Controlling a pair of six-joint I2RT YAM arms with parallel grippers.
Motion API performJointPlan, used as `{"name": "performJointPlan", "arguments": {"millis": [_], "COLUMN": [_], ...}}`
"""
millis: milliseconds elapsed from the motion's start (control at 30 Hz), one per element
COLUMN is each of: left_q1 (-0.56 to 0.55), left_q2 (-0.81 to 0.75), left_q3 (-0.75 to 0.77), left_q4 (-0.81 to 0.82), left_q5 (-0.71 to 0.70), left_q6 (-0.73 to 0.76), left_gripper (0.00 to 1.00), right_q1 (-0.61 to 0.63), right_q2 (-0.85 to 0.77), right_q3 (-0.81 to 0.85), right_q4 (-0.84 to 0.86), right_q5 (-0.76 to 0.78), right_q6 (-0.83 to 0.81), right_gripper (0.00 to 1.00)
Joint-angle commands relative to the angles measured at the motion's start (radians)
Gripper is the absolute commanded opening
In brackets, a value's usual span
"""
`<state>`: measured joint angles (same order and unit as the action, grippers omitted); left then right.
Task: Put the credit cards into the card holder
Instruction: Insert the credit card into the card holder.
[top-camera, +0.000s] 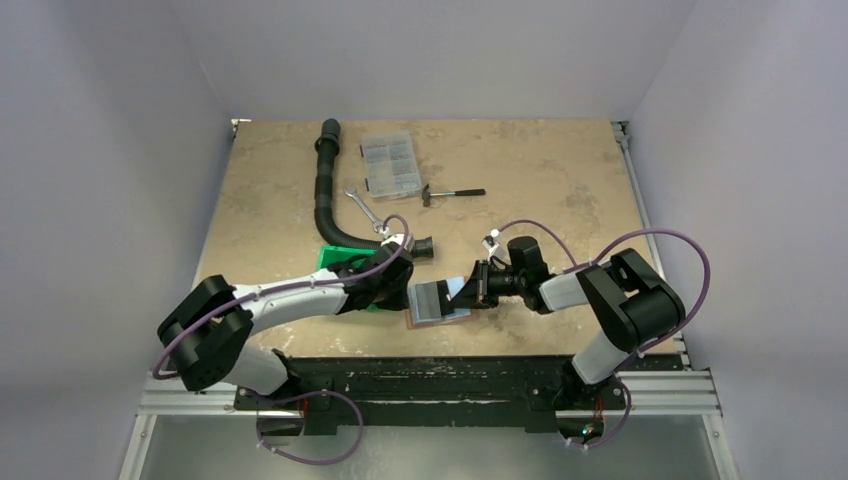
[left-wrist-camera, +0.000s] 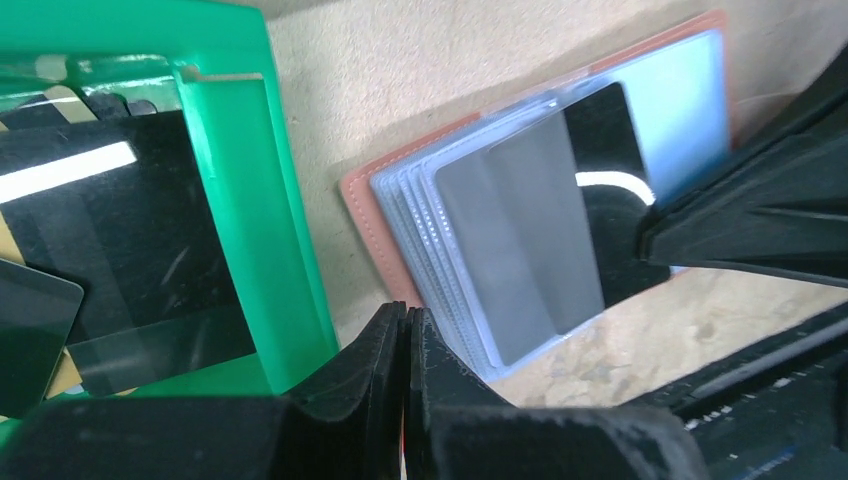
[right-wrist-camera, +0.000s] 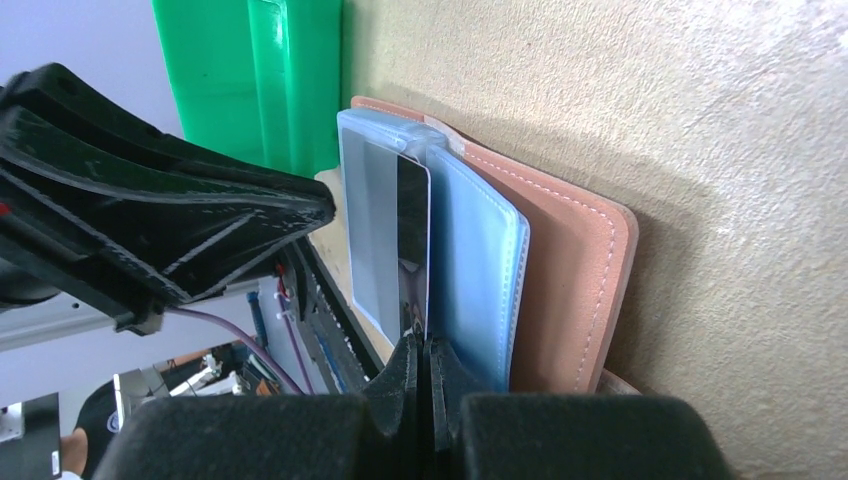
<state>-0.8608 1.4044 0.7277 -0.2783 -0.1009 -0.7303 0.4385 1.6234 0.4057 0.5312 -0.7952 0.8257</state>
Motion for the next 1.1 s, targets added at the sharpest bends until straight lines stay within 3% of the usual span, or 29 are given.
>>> {"name": "performJointPlan", "arguments": {"millis": [0,233,533,733,900,1067], "left_q1": [-0.042,-0.082,-0.091,-0.106,-0.118,-0.124], "left_q2": [0.069,0.19,0.188,0.181,0.179,0.159], "left_q3": [0.051,0.044,0.052,0.044,0.031,0.024], "left_q4": [-0.039,0.027,0.057,0.095,0.147,0.163], "left_q5": [-0.094,-0.071,-0.055,-0.025,0.017,0.027], "left_q6": [0.024,0.006,-0.001,-0.027,-0.057,-0.07], "left_gripper": [0.0,0.0,0.0,0.0,0.0,0.0], "right_q1": [0.006,0.021,0.119,0.122,0.133,0.141], "right_q2": [-0.016,-0.003,-0.021,-0.001,-0.001,-0.036], "right_q3": [0.012,0.03,0.066,0.014,-0.087,-0.12], "right_q4": [-0.017,-0.012,-0.026,0.117,0.335,0.347], "right_q5": [0.023,0.016,0.103,0.085,0.133,0.206], "right_q6": [-0.031,-0.031,-0.018,0.095,0.276,0.306], "right_gripper": [0.0,0.0,0.0,0.0,0.01,0.03]}}
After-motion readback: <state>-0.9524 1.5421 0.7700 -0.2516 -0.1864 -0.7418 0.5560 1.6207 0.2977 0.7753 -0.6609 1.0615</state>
